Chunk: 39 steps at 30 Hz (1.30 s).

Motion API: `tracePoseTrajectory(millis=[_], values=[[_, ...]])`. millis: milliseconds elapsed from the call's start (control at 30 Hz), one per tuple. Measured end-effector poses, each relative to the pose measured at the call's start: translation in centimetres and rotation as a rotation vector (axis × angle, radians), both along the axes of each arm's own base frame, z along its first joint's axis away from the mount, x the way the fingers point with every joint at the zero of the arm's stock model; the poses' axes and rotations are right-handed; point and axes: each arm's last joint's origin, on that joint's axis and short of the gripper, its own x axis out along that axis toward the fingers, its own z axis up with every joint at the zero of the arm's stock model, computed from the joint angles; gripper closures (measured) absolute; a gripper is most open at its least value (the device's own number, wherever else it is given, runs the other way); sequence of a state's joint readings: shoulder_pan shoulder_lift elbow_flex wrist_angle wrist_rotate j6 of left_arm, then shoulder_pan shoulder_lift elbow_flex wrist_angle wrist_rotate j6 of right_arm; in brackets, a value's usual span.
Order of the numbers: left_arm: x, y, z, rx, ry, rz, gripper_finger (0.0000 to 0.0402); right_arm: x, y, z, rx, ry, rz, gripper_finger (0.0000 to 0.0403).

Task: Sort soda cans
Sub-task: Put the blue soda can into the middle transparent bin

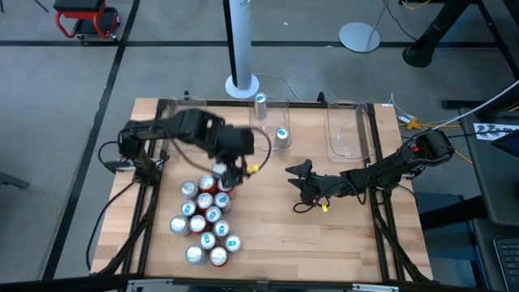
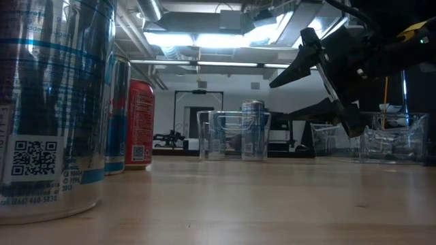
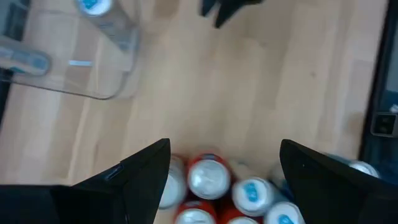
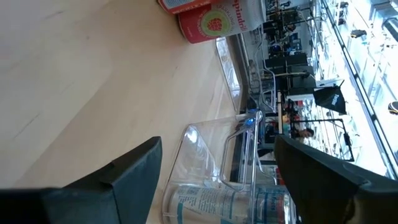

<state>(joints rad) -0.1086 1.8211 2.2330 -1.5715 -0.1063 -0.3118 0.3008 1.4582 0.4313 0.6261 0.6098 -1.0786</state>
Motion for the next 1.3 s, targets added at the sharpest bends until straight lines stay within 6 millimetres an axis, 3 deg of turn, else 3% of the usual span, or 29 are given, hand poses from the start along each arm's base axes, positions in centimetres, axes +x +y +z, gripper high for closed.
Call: tracePoseTrajectory(millis=[333, 600, 800, 1300], values=[[-1.9, -7.0, 0.4, 0.01, -0.052, 0.022, 0.0109, 0.0, 0.0, 0.0, 0.0, 0.0, 0.0, 0.0093], [-3.7, -10.8, 0.6, 0.03, -0.117, 0.067, 0.0109, 0.0, 0.0, 0.0, 0.0, -0.001, 0.0, 0.0093], [-5.8, -11.9, -0.8, 0.002, -0.081, 0.165, 0.0109, 0.0, 0.0, 0.0, 0.0, -0.001, 0.0, 0.0093], [-11.5, -11.9, -5.5, -0.048, 0.034, 0.445, 0.0109, 0.0, 0.0, 0.1, -0.002, -0.011, -0.008, 0.0093]])
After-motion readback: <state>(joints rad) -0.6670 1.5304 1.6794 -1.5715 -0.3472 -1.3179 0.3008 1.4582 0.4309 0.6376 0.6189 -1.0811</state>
